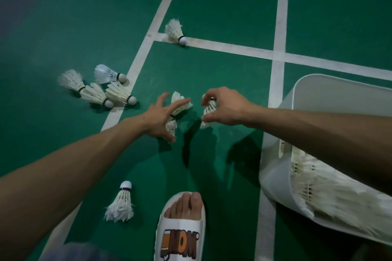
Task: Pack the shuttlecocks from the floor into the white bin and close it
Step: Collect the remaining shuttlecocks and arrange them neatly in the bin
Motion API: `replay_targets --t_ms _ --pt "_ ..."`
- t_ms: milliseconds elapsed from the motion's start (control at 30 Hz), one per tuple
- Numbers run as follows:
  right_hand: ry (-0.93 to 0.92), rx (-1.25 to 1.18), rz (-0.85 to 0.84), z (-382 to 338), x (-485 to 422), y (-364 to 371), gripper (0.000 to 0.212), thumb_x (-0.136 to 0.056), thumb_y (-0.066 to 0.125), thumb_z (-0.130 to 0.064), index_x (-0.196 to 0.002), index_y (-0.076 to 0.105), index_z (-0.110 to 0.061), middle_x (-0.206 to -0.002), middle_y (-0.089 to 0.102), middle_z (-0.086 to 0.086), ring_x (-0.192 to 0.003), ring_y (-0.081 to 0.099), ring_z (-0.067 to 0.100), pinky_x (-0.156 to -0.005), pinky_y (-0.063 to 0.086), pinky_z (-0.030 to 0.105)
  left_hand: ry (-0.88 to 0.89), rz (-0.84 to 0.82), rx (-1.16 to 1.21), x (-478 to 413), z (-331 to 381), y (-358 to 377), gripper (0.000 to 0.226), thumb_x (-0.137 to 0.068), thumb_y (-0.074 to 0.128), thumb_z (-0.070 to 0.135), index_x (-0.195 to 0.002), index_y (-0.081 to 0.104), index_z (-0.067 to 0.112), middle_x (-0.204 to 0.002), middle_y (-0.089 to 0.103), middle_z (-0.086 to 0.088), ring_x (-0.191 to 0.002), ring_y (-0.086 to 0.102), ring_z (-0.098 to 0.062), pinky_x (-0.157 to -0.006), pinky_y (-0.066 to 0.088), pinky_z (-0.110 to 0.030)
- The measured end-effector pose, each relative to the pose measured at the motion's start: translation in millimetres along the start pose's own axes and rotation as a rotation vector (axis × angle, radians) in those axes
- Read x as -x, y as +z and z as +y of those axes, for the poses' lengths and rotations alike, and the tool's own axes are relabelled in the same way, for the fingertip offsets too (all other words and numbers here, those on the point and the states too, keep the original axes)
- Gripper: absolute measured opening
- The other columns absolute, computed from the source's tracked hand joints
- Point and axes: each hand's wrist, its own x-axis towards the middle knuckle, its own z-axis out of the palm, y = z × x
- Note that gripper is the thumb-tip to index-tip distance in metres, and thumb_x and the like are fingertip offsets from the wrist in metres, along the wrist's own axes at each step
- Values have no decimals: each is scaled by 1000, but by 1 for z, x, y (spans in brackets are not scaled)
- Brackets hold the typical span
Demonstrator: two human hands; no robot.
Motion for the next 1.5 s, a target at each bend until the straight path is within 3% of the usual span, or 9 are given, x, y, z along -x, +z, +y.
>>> replay_targets --t_ms 233,433,600,667,833,1000,1133,1267,1500 --pt "-9 0 -35 4 -6 -6 44 -80 76 -32 -119 62 -19 -129 59 2 -114 55 19 -85 38 21 167 113 -128 -10 -7 -5 101 -68 81 44 -145 16 48 -152 -32 4 -128 44 -35 -111 34 -41" --pt "-14 -16 -56 6 -9 -6 44 -80 76 -32 -120 62 -19 -130 59 2 -114 56 19 -83 37 20 131 57 -175 -18 -3 -11 63 -77 72 13 -133 48 29 -156 -3 2 -108 57 -26 -88 43 -27" --pt "-32 -53 -60 5 -11 -5 43 -80 76 -31 -119 62 -18 -131 58 3 -115 55 19 -85 37 19 62 100 2 -18 -7 -11 63 -72 79 7 -125 53 28 -147 24 -8 -114 51 -27 -95 45 -30" --pt "-35 -61 -55 6 -12 -7 43 -80 76 -31 -119 63 -18 -130 59 2 -115 55 19 -85 38 20 45 152 107 -13 -3 -15 61 -72 81 11 -124 54 28 -137 40 -9 -102 57 -21 -95 48 -35" --pt "-57 -119 22 5 -5 -29 42 -80 75 -30 -119 61 -21 -131 57 0 -108 54 15 -84 38 24 67 270 388 1 17 -31 55 -73 80 11 -119 58 31 -128 57 1 -79 66 -12 -64 45 -17" --pt "-40 -302 129 6 23 -72 51 -76 78 -23 -120 51 -27 -111 62 4 -88 65 19 -73 58 36 150 331 579 21 58 -58 53 -75 76 6 -118 58 31 -117 60 6 -86 69 -19 -73 55 -23" --pt "-10 -362 196 17 55 -106 65 -68 84 -19 -121 47 -29 -95 68 4 -80 69 18 -66 56 29 266 335 638 37 93 -81 62 -73 74 5 -121 55 40 -118 60 2 -89 70 -11 -78 57 -25" --pt "2 -391 249 32 88 -137 63 -68 82 -15 -123 53 -27 -100 67 3 -83 70 19 -65 58 28 358 272 587 49 128 -104 69 -72 72 1 -122 54 46 -121 57 1 -97 67 -12 -87 56 -38" --pt "14 -349 264 68 139 -151 59 -74 78 -23 -126 54 -38 -120 56 1 -89 66 16 -69 59 28 500 116 452 48 203 -128 75 -72 71 2 -125 47 48 -104 56 15 -91 65 3 -64 50 -8"
